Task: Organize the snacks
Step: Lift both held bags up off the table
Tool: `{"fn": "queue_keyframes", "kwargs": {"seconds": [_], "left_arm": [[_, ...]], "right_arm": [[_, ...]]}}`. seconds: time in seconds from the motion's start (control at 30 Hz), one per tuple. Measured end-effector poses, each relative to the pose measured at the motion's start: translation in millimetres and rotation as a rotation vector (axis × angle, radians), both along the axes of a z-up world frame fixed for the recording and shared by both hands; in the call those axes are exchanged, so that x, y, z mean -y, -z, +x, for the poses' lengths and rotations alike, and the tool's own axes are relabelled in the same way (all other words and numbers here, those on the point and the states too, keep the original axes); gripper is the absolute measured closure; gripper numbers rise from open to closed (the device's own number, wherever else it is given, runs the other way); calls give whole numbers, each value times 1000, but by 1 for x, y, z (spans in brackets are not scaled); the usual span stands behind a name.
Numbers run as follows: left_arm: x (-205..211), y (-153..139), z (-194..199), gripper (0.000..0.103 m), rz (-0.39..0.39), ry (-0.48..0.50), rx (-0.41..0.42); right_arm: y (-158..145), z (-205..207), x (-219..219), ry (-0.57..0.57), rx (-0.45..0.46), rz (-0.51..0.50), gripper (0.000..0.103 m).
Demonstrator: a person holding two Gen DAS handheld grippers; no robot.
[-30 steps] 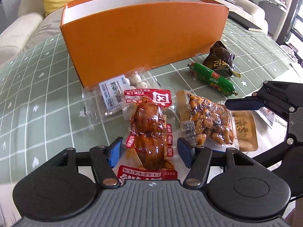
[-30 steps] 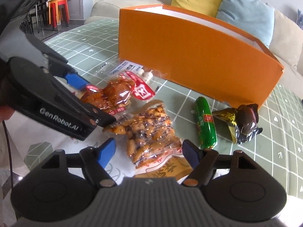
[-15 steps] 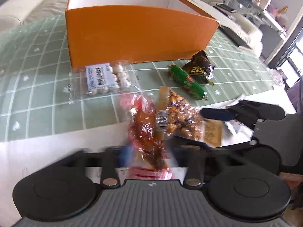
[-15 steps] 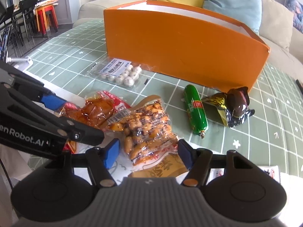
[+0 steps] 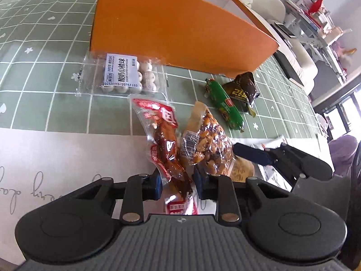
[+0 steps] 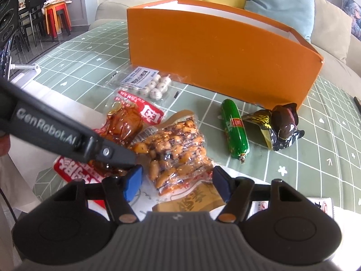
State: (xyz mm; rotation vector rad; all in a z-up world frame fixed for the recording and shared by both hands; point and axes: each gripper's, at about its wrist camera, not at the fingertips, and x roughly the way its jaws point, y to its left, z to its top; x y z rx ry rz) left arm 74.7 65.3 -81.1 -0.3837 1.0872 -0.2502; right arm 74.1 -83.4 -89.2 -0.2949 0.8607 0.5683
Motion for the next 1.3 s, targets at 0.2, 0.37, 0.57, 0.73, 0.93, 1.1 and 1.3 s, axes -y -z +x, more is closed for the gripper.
{"fn": "queue_keyframes", "kwargs": {"seconds": [0.2, 0.37, 0.57, 0.73, 0.93, 1.1, 1.3], "left_arm": [[0, -8, -4, 83, 4, -1, 34], [-2, -9, -4, 83, 1, -11, 38], [-9, -9, -4, 83, -2, -19, 29], [-9, -7, -5, 83, 26, -22, 26], [-6, -8, -5, 83, 61, -4, 22], [-5, -9, -5, 84, 50, -14, 20], [2, -14, -4, 84, 57, -1, 45]], "right_arm": [[2, 1, -6, -11, -3, 0, 24], [4, 3, -7, -9, 14, 7, 25], [0, 1, -3, 6, 31, 3, 47], [-5, -3, 0, 8, 45, 10, 53], [-22, 4, 15, 71, -30, 127, 56], [-32, 20, 33, 145, -207, 335, 56], [-17, 35, 52, 242, -459, 562, 55]]}}
